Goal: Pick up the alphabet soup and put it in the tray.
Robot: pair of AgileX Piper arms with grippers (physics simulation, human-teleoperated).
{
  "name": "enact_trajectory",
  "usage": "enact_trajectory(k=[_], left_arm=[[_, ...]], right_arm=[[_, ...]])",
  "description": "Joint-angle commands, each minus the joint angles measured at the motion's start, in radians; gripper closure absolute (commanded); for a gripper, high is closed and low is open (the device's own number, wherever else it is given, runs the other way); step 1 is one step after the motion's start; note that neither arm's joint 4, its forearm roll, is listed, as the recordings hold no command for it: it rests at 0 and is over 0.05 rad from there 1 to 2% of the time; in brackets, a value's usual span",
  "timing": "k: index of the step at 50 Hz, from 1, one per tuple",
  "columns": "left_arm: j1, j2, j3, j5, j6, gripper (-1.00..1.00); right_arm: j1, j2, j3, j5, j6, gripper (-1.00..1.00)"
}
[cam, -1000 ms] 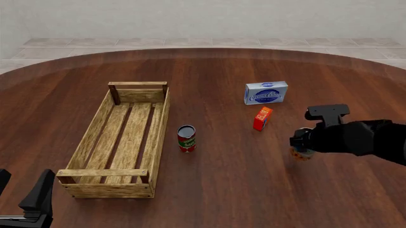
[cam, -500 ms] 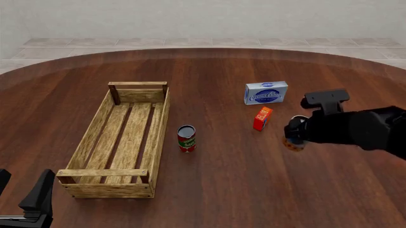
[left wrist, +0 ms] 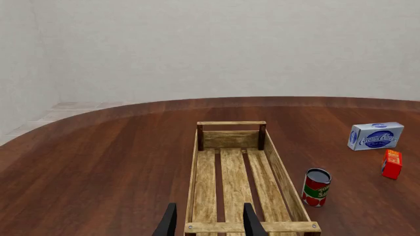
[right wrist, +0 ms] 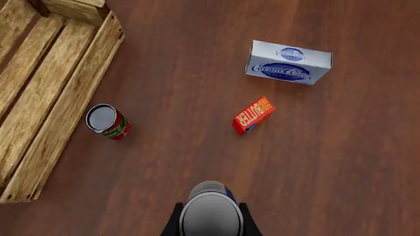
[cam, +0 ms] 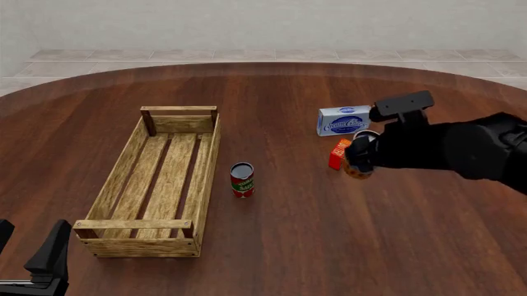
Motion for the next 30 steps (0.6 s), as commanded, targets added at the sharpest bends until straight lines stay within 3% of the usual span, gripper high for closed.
enact_trajectory(k=[1,30], left_arm=[[0.000,0.000,0.000,0.000,0.000,-1.00],[0.000,0.000,0.000,0.000,0.000,-1.00]], right_arm=[[0.063,0.013,-0.060,0.015,0.020,1.00],[0.206,0.113,-0.216,0.036,0.028,1.00]])
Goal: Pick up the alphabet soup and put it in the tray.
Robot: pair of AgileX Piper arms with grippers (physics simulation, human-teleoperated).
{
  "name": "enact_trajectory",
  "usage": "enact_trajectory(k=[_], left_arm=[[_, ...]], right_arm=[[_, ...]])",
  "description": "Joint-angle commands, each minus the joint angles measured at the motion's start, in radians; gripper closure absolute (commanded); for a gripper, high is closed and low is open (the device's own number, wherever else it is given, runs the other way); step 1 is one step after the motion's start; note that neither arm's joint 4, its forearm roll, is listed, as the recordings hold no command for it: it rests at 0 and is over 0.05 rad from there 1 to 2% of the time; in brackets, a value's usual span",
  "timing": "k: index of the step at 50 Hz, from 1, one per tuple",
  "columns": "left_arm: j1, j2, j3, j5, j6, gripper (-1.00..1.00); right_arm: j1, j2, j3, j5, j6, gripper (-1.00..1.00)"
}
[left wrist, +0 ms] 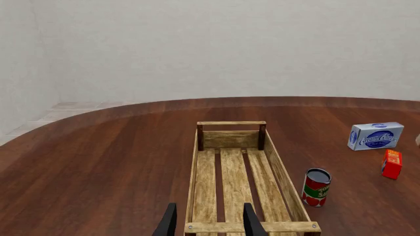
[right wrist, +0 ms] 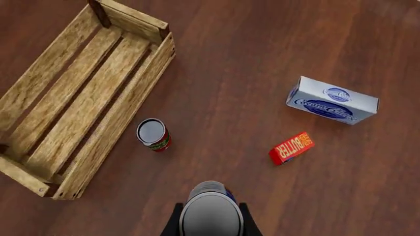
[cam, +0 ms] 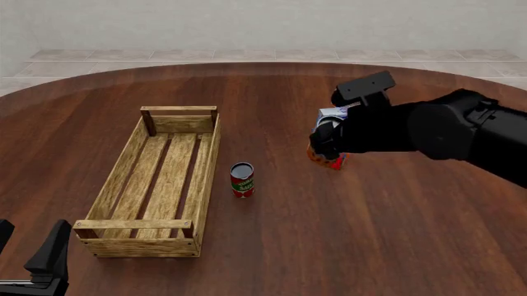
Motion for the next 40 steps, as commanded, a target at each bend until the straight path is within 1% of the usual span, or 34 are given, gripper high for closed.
enact_trajectory(k=[1,13,40], left_arm=[[0.000,0.000,0.000,0.000,0.000,-1.00],[0.000,0.000,0.000,0.000,0.000,-1.00],[0.000,0.000,0.000,0.000,0.000,-1.00]], right_arm=[[0.057,0.034,-0.067,0.003,0.018,1.00],[0.083,0.071,-0.109,0.007,0.016,1.00],[0.194,0.180,-0.230,0.009,0.039,1.00]])
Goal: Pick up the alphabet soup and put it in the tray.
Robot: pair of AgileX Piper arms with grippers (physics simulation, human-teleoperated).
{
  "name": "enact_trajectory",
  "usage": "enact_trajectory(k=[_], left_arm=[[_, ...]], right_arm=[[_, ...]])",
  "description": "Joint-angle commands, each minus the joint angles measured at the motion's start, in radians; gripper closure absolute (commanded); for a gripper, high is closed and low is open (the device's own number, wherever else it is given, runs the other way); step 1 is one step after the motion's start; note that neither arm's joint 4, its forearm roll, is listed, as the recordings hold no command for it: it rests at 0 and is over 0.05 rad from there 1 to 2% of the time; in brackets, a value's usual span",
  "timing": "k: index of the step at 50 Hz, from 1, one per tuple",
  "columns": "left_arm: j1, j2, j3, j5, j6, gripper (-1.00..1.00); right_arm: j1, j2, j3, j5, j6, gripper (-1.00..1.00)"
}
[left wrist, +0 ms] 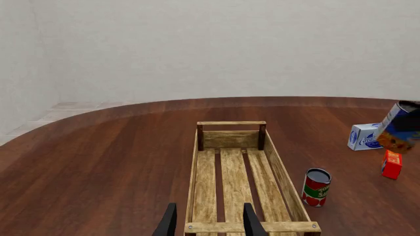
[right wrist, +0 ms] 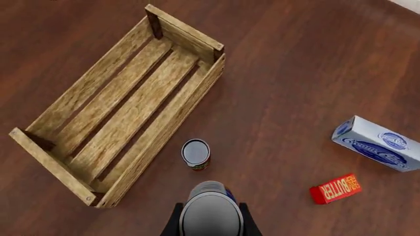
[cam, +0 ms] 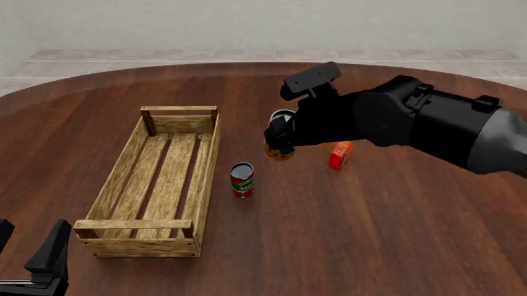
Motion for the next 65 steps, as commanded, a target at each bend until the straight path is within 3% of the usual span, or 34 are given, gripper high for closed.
enact_trajectory(k=[1,65], left_arm=[[0.000,0.000,0.000,0.000,0.000,-1.00],[0.000,0.000,0.000,0.000,0.000,-1.00]], right_arm=[[0.042,0.039,-0.058,-0.001,0.026,1.00],[0.234,0.319,-0.409,0.045,0.043,1.00]])
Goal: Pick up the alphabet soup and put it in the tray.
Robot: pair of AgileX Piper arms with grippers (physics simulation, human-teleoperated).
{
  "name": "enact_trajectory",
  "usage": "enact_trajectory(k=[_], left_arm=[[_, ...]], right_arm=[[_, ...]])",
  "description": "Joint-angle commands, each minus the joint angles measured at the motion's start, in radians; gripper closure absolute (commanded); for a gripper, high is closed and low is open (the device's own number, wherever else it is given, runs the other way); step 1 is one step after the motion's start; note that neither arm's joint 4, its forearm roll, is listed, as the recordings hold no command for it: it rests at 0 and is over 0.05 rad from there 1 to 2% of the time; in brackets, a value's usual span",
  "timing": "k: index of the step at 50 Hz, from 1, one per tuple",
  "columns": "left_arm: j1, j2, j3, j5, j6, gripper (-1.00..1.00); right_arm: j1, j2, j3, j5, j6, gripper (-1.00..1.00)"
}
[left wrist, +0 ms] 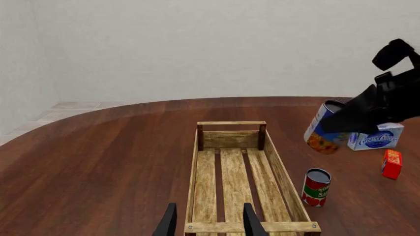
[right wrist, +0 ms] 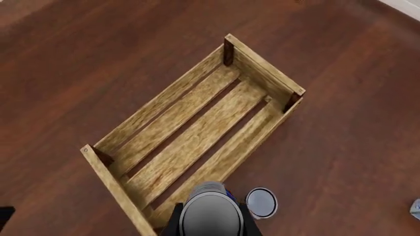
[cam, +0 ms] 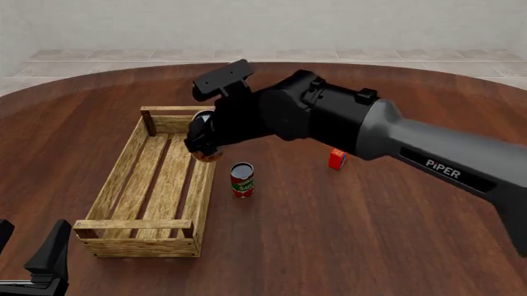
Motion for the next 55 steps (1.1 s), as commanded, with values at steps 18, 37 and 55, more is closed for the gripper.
enact_trajectory(k=[18,37,55], left_arm=[[0.000,0.000,0.000,0.000,0.000,-1.00],[0.000,0.000,0.000,0.000,0.000,-1.00],[0.000,0.000,0.000,0.000,0.000,-1.00]], right_arm=[[0.059,0.118,-0.162,0.034,0.017,1.00],[0.086,0.207,-0.243,0.043,0.021,1.00],[0.100,0.308,-0.334,0.047,0.029,1.00]])
